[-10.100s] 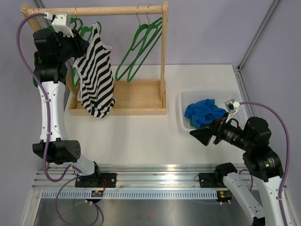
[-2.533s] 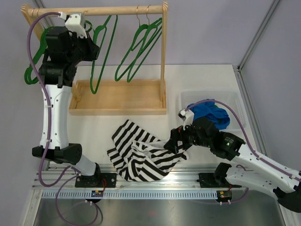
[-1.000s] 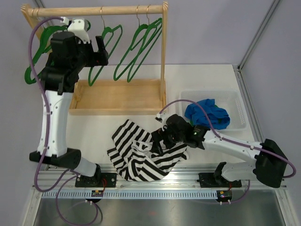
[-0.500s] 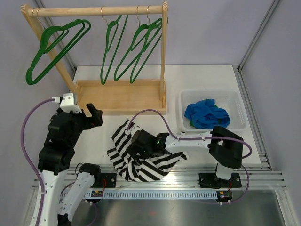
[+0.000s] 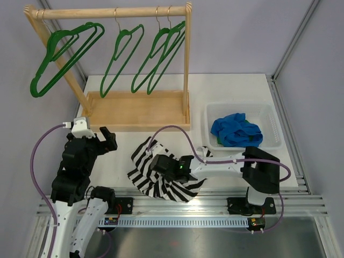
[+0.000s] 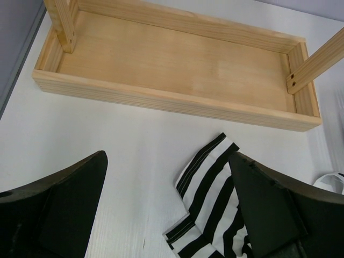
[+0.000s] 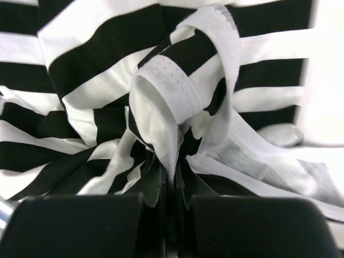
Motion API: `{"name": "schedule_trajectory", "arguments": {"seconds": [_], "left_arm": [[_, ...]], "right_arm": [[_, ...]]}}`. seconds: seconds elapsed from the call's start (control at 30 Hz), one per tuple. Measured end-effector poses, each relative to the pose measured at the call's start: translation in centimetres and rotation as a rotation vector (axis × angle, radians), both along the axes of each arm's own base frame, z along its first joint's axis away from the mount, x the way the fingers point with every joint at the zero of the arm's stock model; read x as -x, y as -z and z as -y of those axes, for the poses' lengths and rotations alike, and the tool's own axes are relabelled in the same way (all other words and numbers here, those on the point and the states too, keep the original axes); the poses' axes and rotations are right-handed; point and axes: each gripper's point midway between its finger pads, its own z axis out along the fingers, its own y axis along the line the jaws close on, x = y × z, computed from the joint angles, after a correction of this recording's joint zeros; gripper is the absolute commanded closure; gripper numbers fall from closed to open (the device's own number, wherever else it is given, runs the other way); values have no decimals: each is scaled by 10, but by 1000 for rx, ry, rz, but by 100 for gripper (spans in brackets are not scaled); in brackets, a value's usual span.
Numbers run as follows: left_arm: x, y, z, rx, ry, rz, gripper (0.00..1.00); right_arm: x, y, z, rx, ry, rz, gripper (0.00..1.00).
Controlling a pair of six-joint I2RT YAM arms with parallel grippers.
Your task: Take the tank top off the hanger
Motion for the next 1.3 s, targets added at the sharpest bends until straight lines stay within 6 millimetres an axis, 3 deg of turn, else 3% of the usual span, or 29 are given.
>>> {"name": "schedule_trajectory", "arguments": {"seconds": [0.13,0.27,0.37,0.6,0.73,0.87,1.0,1.17,1.3], "left_arm": [[5,-6,-4,4,-15,44,1],[12,-14,-9,8,-37,97,1],[13,-17,-12,7,-53,112,1],[7,-8,-16,-7,-86,67,1],[6,-7,-17,-6,-89,62,1],[6,-7,-18,-6,-95,63,1],[7,-8,-18,-1,-97,69,1],[9,-11,-18,4,-98,83,1],[9,-11,-18,4,-99,83,1]], "right_arm": [[-12,-48,18,-31,45,80,100],[-42,-127,35,-139,132,175,100],[-73,-184,61,-218,232,251,100],[-112,-312,149,-341,432,459,100],[-132,-351,208,-331,574,564,100],[-155,-356,268,-232,739,642,100],[-180,-330,315,-86,881,695,100],[-203,-252,328,47,859,623,100],[-211,-168,327,77,832,431,100]]}}
